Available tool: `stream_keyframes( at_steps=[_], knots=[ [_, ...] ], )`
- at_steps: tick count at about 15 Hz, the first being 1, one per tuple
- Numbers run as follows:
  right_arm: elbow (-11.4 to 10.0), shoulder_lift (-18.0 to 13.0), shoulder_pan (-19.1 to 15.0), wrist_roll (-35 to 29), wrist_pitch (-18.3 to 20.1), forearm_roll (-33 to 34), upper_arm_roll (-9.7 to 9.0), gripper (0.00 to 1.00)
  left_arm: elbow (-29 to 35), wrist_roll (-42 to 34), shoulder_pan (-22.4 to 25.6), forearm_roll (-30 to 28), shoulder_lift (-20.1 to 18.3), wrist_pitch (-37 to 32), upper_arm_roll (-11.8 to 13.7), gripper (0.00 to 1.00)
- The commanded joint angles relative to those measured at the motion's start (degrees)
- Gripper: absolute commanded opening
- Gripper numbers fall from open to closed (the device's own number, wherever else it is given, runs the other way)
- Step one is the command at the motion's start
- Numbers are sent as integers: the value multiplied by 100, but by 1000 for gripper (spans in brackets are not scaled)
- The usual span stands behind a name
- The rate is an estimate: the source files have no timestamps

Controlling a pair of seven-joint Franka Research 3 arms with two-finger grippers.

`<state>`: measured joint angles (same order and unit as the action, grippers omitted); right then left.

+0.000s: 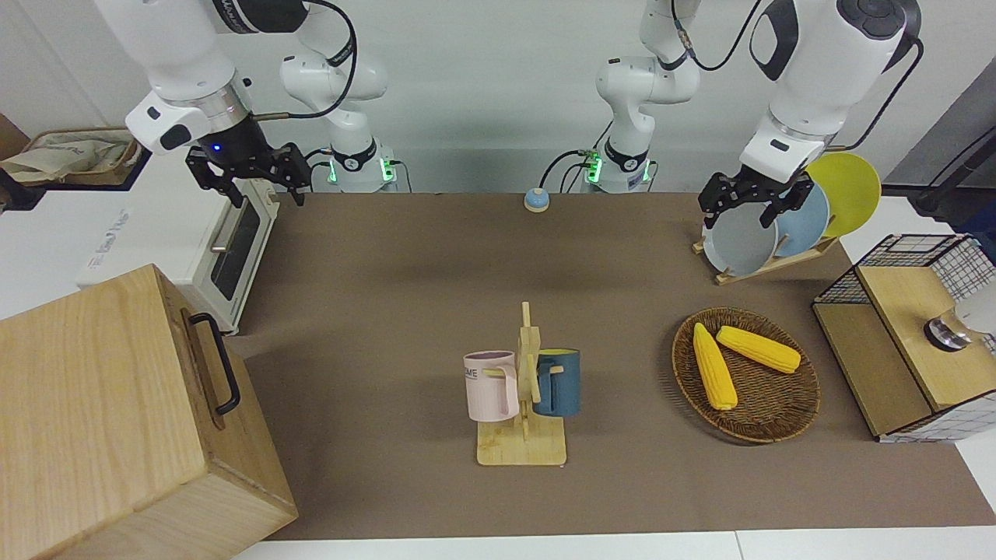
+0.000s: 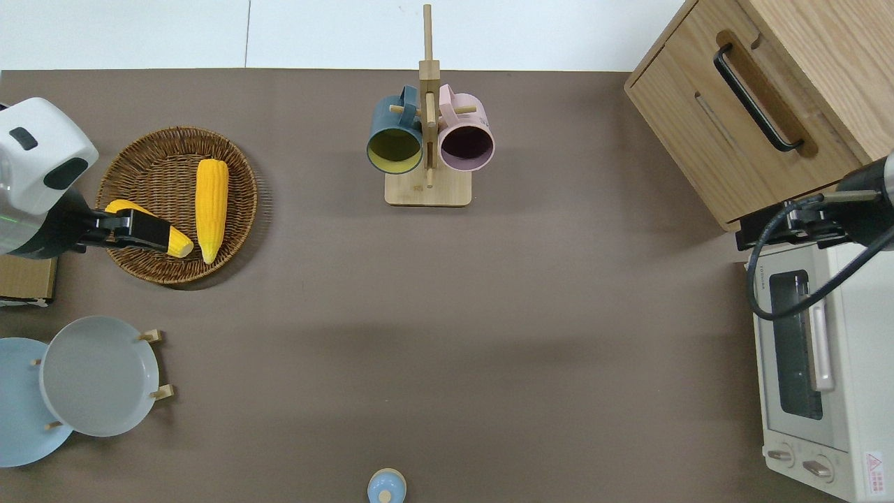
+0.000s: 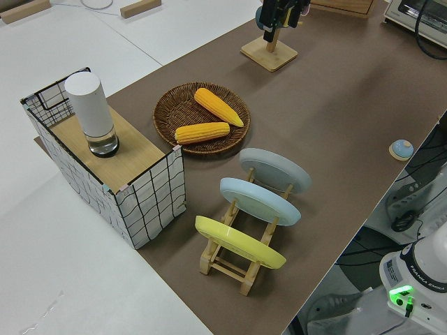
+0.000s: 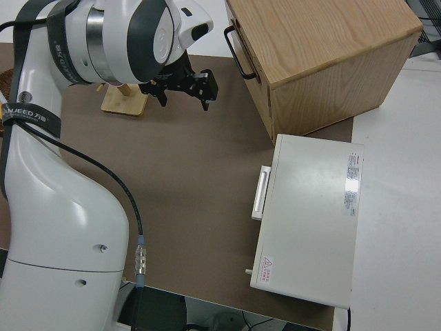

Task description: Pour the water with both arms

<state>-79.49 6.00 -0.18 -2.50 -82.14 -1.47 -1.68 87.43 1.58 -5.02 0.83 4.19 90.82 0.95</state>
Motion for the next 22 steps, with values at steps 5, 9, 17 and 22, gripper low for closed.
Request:
stream_keyframes(
  at_steps=[5, 9, 17, 22],
  knots=[
    [-67, -64, -35, 109, -548, -117, -34, 992, 37, -114, 10, 127, -76, 32, 55, 998],
    [-67, -64, -26, 100, -548, -117, -43, 992, 37, -166, 36, 128, -76, 32, 107, 998],
    [-479, 24, 254, -373, -872, -99, -571, 992, 11, -1395, 747, 101, -41, 146, 266, 998],
    [-700, 498, 913, -471, -1715, -99, -571, 992, -33, -2485, 1581, 66, -6, 348, 266, 998]
  ],
)
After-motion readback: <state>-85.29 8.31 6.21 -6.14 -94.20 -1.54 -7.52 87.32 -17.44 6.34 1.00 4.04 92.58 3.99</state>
